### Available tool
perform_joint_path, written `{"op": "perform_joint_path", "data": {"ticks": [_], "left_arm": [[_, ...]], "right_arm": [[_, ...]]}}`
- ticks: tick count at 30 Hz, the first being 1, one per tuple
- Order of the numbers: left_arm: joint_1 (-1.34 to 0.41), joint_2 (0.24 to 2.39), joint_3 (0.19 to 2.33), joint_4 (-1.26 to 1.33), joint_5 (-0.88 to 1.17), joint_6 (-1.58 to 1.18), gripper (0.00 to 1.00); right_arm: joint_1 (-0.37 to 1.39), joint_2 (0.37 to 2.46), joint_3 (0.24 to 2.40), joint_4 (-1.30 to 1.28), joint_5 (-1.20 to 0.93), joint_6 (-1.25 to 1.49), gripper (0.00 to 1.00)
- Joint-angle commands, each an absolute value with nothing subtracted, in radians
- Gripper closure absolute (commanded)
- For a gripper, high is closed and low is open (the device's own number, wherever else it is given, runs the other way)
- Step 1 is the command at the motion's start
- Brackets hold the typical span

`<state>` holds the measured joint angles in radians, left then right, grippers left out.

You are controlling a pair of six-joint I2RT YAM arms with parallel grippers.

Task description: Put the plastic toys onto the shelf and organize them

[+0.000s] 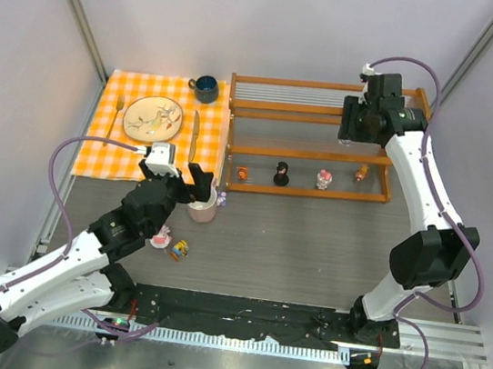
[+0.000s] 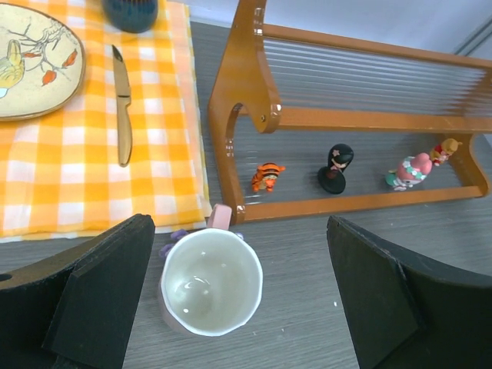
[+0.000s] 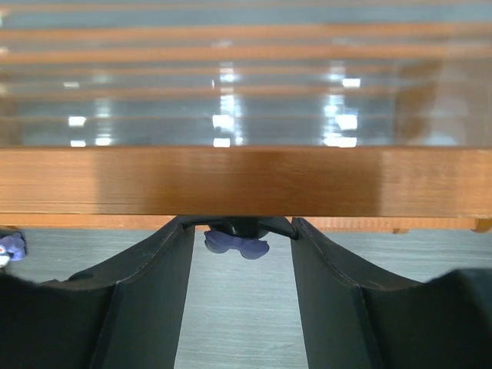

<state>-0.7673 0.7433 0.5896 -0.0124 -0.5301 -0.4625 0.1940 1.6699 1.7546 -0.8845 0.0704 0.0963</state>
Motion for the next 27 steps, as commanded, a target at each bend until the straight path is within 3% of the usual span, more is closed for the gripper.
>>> {"op": "perform_joint_path", "data": {"ticks": [1,18,27], "left_arm": [[-0.742,0.759,0.578,0.052,-0.529,-0.469,0.00],[-0.710,0.767,0.528,0.107,-0.505,-0.463,0.00],[-0.698,0.776,0.519,0.123,-0.482,-0.474,0.00]], "right_arm": [[0.307,1.692,1.877,-0.859,0.171,0.129,0.99],[0.474,1.874,2.075,-0.925,0.172,0.173,0.99],[0.476,1.845,2.013,-0.942,0.193,0.160,0.99]]}}
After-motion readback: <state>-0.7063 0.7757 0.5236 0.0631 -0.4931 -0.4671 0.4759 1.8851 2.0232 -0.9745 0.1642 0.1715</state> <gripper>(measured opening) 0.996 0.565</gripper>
